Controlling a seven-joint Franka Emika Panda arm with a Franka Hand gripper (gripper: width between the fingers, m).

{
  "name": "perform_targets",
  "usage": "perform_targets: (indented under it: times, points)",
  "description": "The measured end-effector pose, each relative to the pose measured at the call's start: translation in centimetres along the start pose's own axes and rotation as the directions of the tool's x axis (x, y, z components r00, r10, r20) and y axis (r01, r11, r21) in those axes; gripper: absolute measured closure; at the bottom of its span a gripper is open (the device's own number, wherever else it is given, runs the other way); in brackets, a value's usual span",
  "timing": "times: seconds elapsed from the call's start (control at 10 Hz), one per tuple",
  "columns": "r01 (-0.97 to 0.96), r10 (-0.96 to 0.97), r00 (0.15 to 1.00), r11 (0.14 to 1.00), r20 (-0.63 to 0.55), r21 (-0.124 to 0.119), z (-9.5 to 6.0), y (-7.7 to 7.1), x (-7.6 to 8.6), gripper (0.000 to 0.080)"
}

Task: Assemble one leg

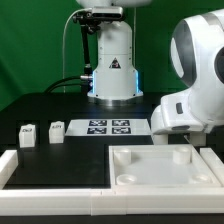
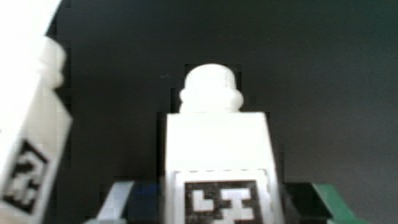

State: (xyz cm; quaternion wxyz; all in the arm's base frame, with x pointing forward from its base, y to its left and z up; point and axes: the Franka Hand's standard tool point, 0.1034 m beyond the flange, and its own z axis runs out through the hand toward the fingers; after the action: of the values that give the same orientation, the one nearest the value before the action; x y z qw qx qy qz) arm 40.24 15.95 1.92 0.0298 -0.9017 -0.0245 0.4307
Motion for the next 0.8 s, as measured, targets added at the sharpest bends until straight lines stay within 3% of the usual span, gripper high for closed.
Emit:
perform_targets:
  times: [0.4, 0.7, 0.8]
  points:
    - [-0.105, 0.106, 0.994, 0.994, 0.018, -0.017, -4.8, 1.5, -4.5, 0.0512]
    - [-0.095, 0.095, 0.995, 0.995, -0.013, -0.012, -4.7, 1.3, -3.9, 0.0511]
    - [-0.092, 0.092, 0.989, 0.996, -0.113, 0.002, -5.2, 1.0, -2.8, 0.0511]
